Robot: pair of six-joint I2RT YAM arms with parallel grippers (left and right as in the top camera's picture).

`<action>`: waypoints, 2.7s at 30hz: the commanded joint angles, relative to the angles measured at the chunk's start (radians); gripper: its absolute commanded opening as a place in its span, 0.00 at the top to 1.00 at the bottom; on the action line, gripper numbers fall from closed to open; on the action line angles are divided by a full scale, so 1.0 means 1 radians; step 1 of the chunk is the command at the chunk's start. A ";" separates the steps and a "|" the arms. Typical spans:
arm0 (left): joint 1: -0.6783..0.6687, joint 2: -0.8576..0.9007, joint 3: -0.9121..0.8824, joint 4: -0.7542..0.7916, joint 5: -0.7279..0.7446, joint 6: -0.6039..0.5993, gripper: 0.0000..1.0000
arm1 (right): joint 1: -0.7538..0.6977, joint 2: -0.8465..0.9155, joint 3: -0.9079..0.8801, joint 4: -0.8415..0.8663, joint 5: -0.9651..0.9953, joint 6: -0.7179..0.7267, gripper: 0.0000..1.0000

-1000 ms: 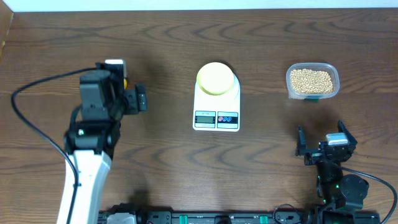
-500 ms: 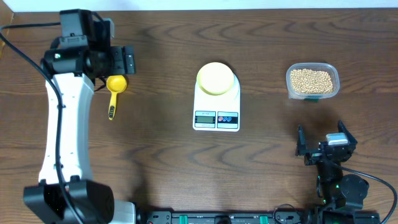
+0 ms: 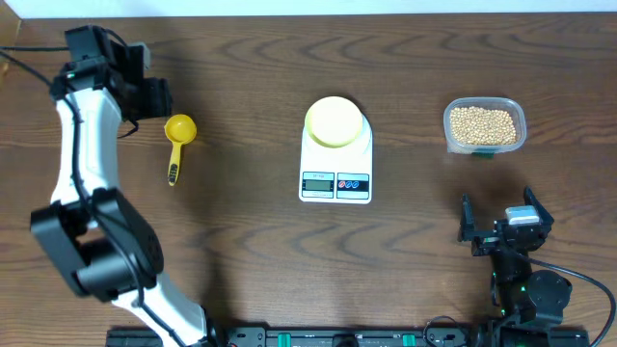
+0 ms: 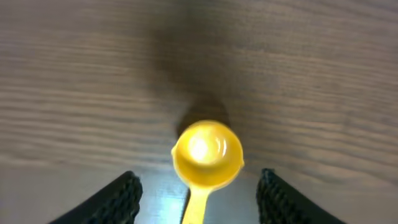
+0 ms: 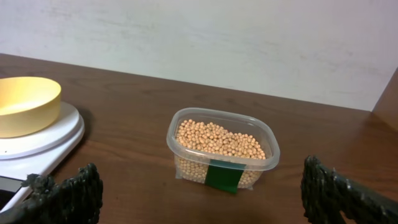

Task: Scoop item into bowl and weigh 50g on scale
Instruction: 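Move the left gripper forward over the yellow scoop's cup, then grasp the yellow scoop cup rim with the left gripper and lift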

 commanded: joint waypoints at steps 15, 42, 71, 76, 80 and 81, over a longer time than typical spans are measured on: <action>-0.003 0.269 0.016 0.108 -0.013 0.077 0.49 | 0.007 0.000 -0.002 -0.005 0.007 0.011 0.01; -0.004 0.279 -0.010 0.081 -0.057 0.072 0.74 | 0.007 0.000 -0.002 -0.005 0.007 0.011 0.01; -0.005 0.088 -0.012 0.126 -0.001 -1.044 0.92 | 0.007 0.000 -0.002 -0.005 0.007 0.011 0.01; -0.006 -0.001 -0.012 0.124 0.064 -1.238 0.92 | 0.007 0.000 -0.002 -0.005 0.007 0.011 0.01; -0.012 -0.032 -0.012 0.126 0.077 -1.264 0.93 | 0.007 0.000 -0.002 -0.005 0.007 0.011 0.01; -0.015 -0.035 -0.012 0.126 0.077 -1.264 0.92 | 0.007 0.000 -0.002 -0.005 0.007 0.011 0.01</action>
